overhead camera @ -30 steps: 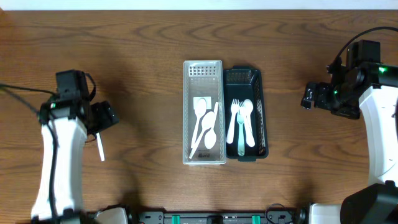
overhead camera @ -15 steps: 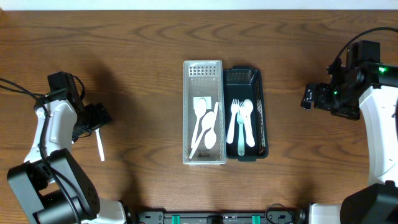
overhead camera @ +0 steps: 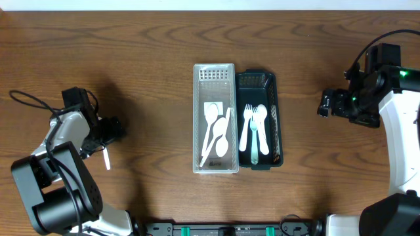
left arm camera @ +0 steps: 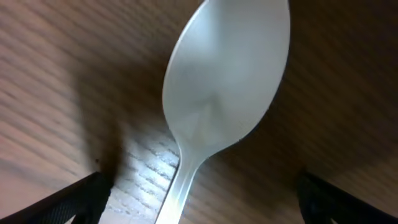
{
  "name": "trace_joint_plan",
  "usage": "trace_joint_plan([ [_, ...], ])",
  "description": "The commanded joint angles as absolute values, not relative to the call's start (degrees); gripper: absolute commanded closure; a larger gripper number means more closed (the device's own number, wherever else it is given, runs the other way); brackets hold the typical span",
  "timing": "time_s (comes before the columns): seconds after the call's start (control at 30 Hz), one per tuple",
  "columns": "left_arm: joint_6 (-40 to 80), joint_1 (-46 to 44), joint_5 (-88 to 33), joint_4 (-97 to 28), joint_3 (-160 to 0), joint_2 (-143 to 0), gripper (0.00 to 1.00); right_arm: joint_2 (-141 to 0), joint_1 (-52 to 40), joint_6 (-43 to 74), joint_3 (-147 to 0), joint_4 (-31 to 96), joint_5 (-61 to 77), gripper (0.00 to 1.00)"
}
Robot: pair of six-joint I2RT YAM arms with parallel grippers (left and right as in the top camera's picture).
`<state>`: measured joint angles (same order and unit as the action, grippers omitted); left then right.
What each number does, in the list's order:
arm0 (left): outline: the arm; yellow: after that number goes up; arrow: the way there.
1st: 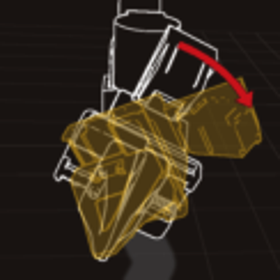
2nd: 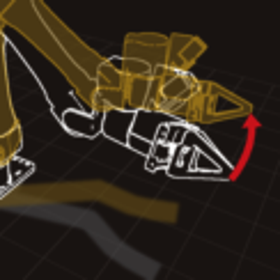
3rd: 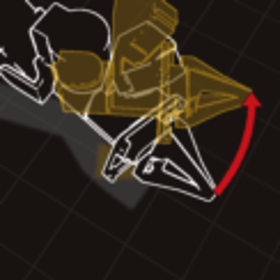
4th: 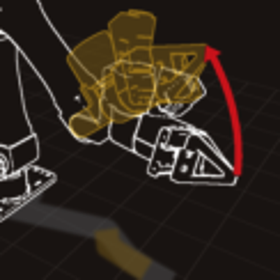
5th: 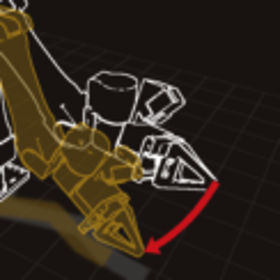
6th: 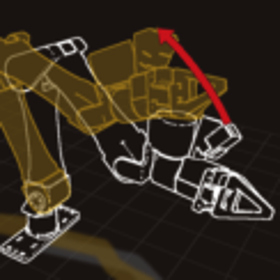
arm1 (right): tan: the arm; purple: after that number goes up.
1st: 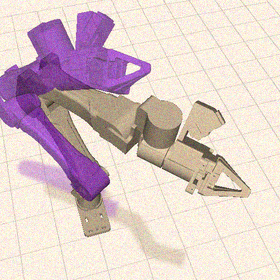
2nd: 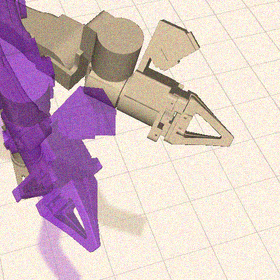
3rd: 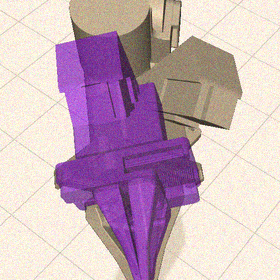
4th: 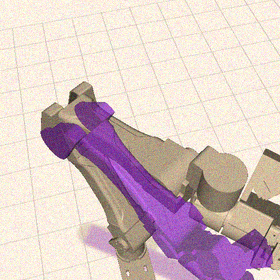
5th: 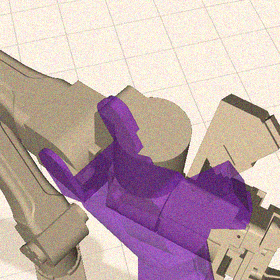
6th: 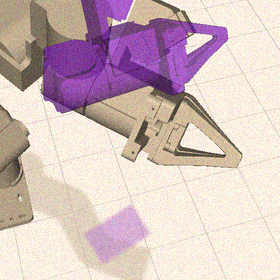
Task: Pack container
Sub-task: 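Move left gripper to the last white spoon and grasp it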
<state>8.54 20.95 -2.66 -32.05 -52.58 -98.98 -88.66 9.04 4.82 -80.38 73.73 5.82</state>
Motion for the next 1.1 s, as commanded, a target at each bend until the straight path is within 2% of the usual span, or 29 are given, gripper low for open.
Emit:
trace_joint_plan([
  [0.0,7.7,21.2,-2.2,-30.9,-50.0,-100.0,0.02,-89.1,9.0,3.5,-80.1,74.1,6.3,0.01],
  [0.13,7.7,21.2,-2.2,-30.3,-49.9,-100.0,0.01,-89.1,9.0,3.6,-80.1,74.2,6.3,0.01],
  [0.27,7.7,21.2,-2.2,-30.0,-49.9,-100.0,0.13,-89.1,9.0,3.5,-80.1,74.2,6.3,0.01],
  [0.6,7.7,21.2,-2.2,-29.7,-49.9,-100.0,0.54,-89.1,9.0,3.6,-80.1,74.6,6.3,0.01],
  [0.77,7.7,21.2,-2.2,-29.4,-49.9,-100.0,0.56,-89.1,9.0,3.6,-80.1,74.5,6.3,0.01],
  [0.93,7.7,21.2,-2.2,-29.4,-49.9,-100.0,0.68,-89.1,9.0,3.6,-80.1,74.5,6.3,0.01],
  [1.07,7.7,21.2,-2.2,-29.4,-49.9,-100.0,0.71,-89.1,9.0,3.6,-80.1,74.5,6.3,0.01],
])
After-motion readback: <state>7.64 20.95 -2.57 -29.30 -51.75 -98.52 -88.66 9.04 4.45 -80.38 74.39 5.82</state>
